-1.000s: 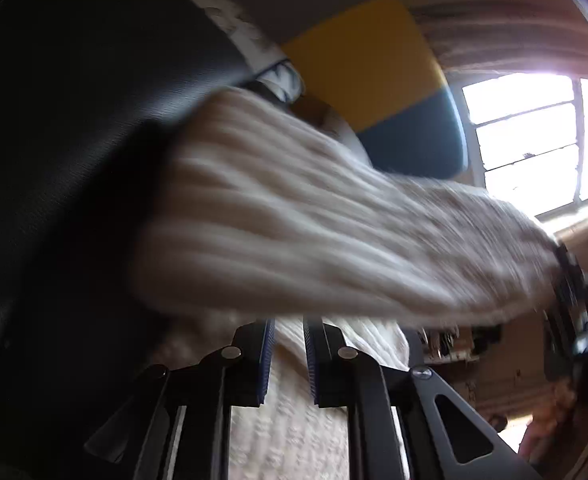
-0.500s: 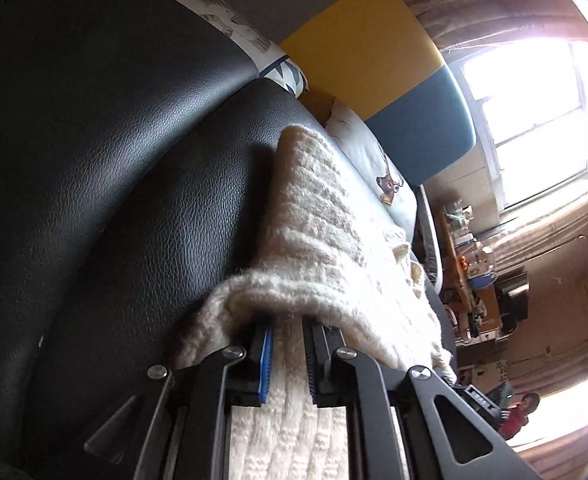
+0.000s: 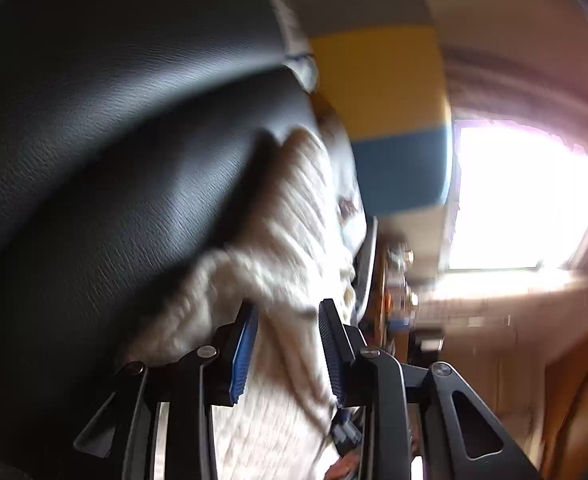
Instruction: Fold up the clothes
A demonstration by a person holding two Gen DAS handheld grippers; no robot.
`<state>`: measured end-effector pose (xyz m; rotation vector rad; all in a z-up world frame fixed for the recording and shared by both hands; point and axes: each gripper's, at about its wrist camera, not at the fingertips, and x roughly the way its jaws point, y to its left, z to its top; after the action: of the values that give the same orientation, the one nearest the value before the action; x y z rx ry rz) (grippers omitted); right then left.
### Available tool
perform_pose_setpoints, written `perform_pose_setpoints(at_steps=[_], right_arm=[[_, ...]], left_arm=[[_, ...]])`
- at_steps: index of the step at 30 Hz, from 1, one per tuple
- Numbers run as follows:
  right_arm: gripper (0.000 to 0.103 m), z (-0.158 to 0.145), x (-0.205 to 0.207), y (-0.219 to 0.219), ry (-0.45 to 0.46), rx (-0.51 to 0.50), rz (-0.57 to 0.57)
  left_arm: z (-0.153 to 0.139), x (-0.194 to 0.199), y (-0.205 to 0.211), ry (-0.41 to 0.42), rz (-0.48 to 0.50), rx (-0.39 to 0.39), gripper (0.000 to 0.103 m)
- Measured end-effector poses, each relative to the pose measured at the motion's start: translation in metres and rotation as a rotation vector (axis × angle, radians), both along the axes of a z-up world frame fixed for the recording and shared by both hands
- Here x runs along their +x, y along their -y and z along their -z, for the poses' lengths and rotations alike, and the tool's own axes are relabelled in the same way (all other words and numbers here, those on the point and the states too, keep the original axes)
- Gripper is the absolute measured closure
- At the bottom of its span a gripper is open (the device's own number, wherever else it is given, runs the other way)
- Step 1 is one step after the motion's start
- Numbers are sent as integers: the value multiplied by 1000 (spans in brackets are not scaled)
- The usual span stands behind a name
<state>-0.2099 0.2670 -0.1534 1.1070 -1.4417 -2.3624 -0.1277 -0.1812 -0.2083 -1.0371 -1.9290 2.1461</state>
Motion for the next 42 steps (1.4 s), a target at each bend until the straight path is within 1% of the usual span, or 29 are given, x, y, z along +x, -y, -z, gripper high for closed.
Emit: perform_pose_setpoints(at_steps=[1,2,3,4,6,7,8,9,10,12,14,16,17,18,20,22,23,24,25,26,27,28,30,32,34,35,39,41,42], right_arm=[[48,-3,2,1,11,25,7],[50,-5,2,3,21,56,11],[54,-8,0,5,30,98,12],[57,-11,-1,7,37,140,11],[68,-21,1,9,31,234,-19],[80,-27,0,14,14,276,-46],[88,-37,1,20,-21,319,-75],[88,-45,8,22,-68,349,-94],[88,-55,14,25,-119,368,-111],[88,-53,20,28,-117,410,-139],[88,-41,23,29,-80,438,-162],[88,-15,24,23,-3,425,-152],[89,-4,23,18,15,388,-139],[89,1,24,11,4,325,-121],[85,10,26,-3,-17,197,-85],[74,15,24,-12,-38,98,-62],[66,15,22,-15,-50,61,-55],[58,15,19,-16,-61,29,-43],[56,14,16,-16,-65,18,-33],[55,13,12,-15,-67,10,-24],[55,11,7,-13,-53,36,-22],[59,9,0,-9,-34,78,-35],[91,-2,-9,3,-28,191,-75],[92,-19,-13,16,-54,302,-117],[93,-39,-4,25,-128,403,-152],[93,-42,-1,27,-129,445,-162],[93,-5,0,18,16,510,-168],[93,4,7,6,5,446,-138],[87,2,9,1,3,419,-120]], left_arm=[[0,-4,2,4,-19,0,79],[-1,-7,2,12,-25,-12,90],[-3,-9,1,10,-19,-29,96],[-7,-9,2,0,-14,-49,96],[-15,-9,4,-21,-5,-91,98],[-20,-6,6,-32,0,-132,98],[-24,-3,8,-42,4,-176,98],[-28,1,10,-52,9,-220,98],[-28,14,29,-51,14,-242,98],[-19,19,34,-20,27,-259,98],[-11,24,40,7,43,-253,98],[-9,25,45,-4,43,-193,97],[-8,25,47,-12,42,-162,94],[-6,27,48,-19,39,-132,87],[-4,29,51,-29,25,-63,83],[-4,26,54,-34,7,5,82],[-3,27,53,-27,-2,13,81],[-3,26,52,-12,-10,-3,81],[-2,26,52,4,-18,-23,82],[-4,26,51,9,-14,-53,92],[-5,25,50,12,-7,-86,98],[-10,26,50,2,-4,-123,97],[-24,29,50,-28,3,-217,98],[-31,32,51,-29,29,-301,98],[-31,36,49,-3,66,-370,98],[-29,40,49,4,77,-383,98],[-29,51,50,12,102,-388,95],[-35,57,52,20,106,-385,92],[-40,61,51,5,106,-394,91]])
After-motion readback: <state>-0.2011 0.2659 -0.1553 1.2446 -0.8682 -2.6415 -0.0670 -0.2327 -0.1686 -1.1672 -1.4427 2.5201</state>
